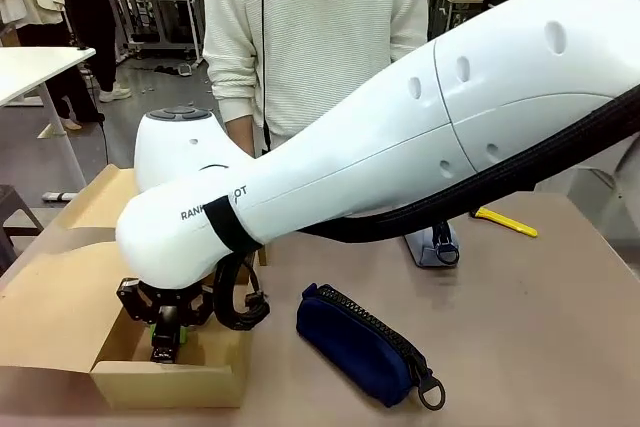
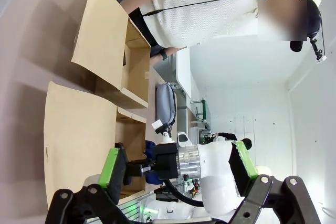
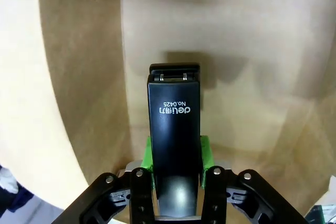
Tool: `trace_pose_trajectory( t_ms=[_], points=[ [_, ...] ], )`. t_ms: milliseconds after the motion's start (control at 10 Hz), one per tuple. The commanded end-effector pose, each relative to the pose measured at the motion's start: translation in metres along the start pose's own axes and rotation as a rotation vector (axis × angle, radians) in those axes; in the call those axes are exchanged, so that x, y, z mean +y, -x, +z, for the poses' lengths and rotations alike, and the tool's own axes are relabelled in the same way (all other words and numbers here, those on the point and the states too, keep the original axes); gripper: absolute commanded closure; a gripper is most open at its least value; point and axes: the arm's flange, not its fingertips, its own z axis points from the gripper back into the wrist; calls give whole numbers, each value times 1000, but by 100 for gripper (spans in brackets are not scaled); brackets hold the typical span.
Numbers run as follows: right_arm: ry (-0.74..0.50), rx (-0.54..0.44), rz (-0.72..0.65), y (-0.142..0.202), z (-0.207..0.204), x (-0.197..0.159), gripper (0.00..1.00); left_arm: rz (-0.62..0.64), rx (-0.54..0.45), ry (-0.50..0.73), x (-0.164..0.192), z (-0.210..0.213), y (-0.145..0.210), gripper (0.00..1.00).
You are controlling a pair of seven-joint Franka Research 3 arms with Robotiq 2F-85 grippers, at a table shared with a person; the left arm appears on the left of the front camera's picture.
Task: Place items inside the box.
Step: Pick up a Pencil pouch or Stapler and place it inside the Mailer Box closest to the robot.
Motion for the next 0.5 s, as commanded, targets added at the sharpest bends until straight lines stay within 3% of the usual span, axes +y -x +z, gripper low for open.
trace_pose_trajectory(
  t_ms=[0, 100, 200, 400],
  points=[
    [16, -21, -43, -2, 7, 8, 63, -18, -9, 25, -1, -1, 0, 0],
    [23, -27, -41, 0, 5, 7, 57, -18, -9, 25, -1, -1, 0, 0],
    [32, -24, -36, 0, 5, 5, 4, -18, -9, 25, -1, -1, 0, 0],
    [25, -39, -44, -3, 7, 6, 0, -18, -9, 25, -1, -1, 0, 0]
  ],
)
